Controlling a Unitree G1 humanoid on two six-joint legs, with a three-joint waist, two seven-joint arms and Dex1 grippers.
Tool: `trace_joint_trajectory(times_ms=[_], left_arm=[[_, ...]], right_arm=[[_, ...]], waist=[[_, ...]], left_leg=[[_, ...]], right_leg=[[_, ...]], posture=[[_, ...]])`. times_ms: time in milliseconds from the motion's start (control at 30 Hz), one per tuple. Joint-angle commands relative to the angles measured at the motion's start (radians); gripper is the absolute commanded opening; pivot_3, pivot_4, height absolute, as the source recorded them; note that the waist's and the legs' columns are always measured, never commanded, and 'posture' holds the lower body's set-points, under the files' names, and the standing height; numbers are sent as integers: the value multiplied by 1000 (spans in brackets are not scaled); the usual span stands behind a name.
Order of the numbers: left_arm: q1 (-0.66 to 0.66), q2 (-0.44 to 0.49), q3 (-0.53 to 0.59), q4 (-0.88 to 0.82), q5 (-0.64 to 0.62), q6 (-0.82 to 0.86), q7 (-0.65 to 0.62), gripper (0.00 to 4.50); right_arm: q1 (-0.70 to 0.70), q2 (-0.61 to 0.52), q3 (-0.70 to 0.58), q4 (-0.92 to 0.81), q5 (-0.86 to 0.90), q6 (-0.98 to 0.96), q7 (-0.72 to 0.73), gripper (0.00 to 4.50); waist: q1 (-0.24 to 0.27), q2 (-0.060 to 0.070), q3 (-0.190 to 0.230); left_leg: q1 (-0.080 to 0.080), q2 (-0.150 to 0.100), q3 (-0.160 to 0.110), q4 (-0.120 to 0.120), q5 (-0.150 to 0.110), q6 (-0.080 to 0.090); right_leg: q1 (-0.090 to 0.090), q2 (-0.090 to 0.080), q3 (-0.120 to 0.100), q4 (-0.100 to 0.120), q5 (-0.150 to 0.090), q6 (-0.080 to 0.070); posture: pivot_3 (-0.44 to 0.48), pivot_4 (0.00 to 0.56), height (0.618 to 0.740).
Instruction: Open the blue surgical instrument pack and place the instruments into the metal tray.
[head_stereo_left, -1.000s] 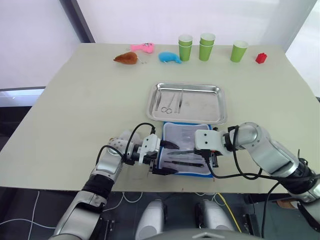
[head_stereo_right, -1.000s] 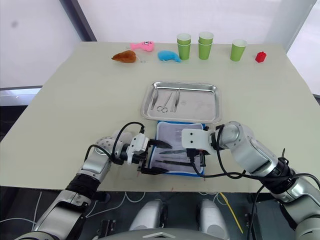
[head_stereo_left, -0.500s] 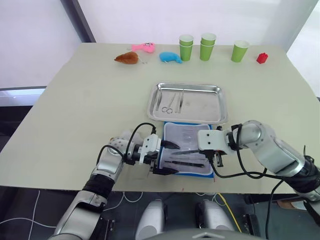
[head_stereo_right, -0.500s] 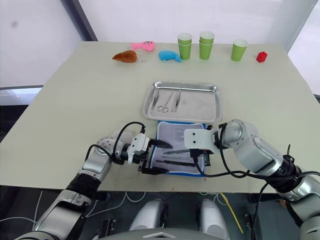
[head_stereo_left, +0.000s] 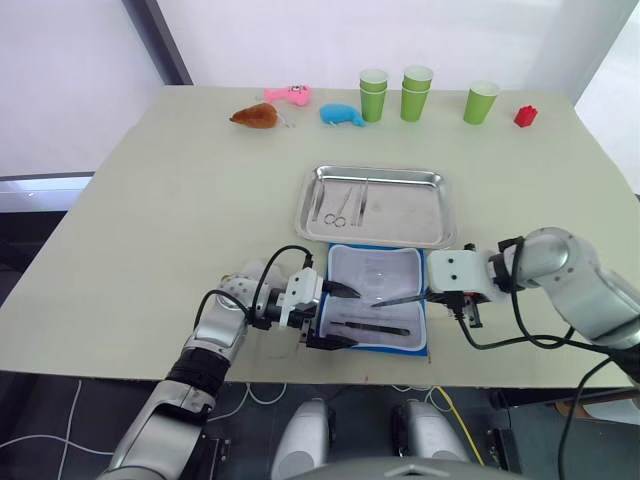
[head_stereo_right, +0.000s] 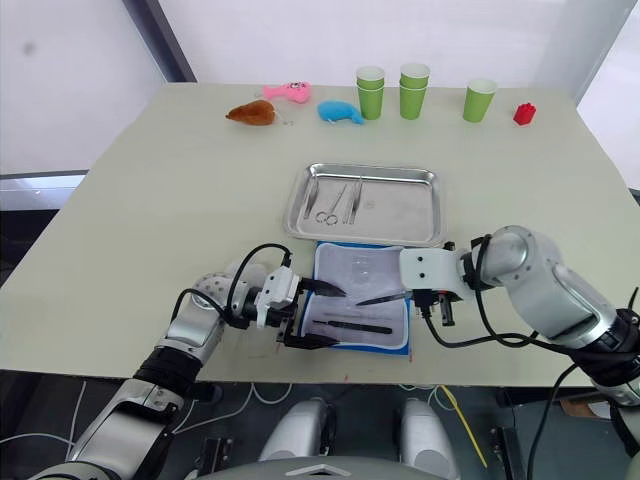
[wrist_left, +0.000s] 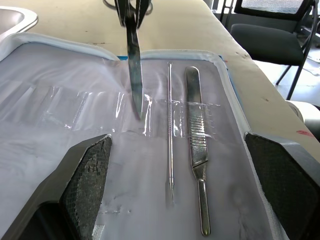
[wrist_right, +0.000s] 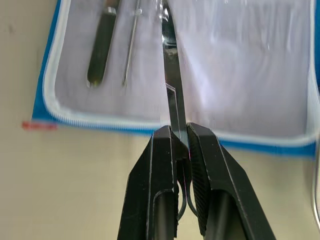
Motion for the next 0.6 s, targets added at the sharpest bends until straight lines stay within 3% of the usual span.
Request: trace_joint_trajectory(times_ms=[33, 367, 600], left_arm=[[31, -1, -47, 101, 75, 26, 29, 4500], [22, -4, -46, 113, 75, 21, 30, 4500], [33, -5, -45, 101, 72, 26, 34, 4500]], right_arm=[[13, -33, -62, -34, 20, -27, 11, 102], [92, -94, -214, -32, 107, -31, 13, 102], [85, 15, -330, 2, 216, 60, -89, 102]], waist=[[1, 0, 0], [2, 2, -1], [2, 3, -1]], left_leg=[[0, 0, 0, 0, 0, 0], [0, 1, 1, 0, 0, 0], [0, 1, 1, 0, 0, 0]], right_leg=[[0, 0, 0, 0, 0, 0], [0, 0, 0, -1, 0, 0], [0, 0, 0, -1, 0, 0]], posture=[[0, 150, 740], [0, 150, 740], [0, 150, 740]])
